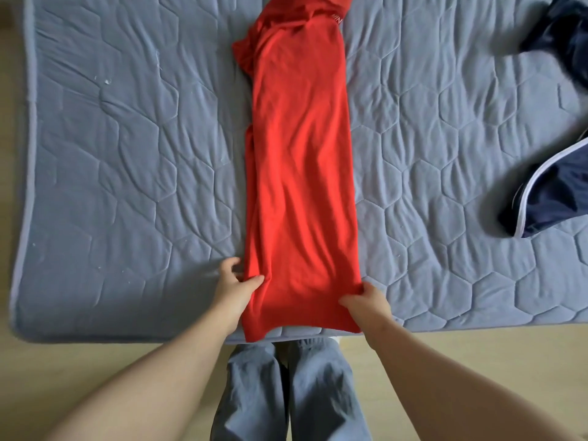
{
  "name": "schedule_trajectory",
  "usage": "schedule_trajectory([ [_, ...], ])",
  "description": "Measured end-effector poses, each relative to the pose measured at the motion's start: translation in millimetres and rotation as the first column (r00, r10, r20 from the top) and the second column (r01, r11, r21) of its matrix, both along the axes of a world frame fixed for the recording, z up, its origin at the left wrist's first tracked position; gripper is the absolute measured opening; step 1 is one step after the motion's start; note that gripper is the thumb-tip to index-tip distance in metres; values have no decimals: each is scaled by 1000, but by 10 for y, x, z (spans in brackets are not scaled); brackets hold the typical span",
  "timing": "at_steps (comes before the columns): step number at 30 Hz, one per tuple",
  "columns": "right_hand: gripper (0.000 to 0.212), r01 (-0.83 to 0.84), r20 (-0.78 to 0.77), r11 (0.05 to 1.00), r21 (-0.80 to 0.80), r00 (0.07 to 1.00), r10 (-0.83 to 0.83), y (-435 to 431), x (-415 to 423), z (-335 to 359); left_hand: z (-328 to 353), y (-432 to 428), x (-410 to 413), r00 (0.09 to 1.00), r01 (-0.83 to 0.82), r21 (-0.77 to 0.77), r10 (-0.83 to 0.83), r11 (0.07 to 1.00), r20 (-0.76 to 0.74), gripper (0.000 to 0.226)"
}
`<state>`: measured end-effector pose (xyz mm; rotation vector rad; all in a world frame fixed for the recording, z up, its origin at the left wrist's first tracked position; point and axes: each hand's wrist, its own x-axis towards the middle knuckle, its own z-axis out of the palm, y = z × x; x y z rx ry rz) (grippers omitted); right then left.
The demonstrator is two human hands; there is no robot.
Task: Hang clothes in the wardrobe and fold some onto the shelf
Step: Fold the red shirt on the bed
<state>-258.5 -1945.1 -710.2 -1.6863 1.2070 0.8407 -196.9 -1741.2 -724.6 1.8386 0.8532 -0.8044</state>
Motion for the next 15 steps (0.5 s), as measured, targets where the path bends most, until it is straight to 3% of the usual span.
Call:
schedule_trajectory([
  [2,23,90,66,996,-9,994,-90,4,124,-35,10,3,34,998,52,-4,-52,999,-30,43],
  [5,9,-56,40,998,-32,998,58,8,203,-66,15,69,19,945,272,-85,-283,959,-162,29],
  [8,21,-66,-9,998,5,998,66,39,20,-103,61,158,-45,945,267,-64,-274,962,-177,23],
  [11,3,-33,-74,995,95,996,40,112,-167,-6,169,213,-158,923,319,-20,-316,947,-219,30],
  [13,20,-11,-121,991,132,992,27,144,-306,74,294,272,-263,899,344,-18,-335,939,-283,34],
  [15,22,-5,-143,987,164,989,28,203,-454,213,447,347,-381,877,327,-48,-322,944,-356,36],
])
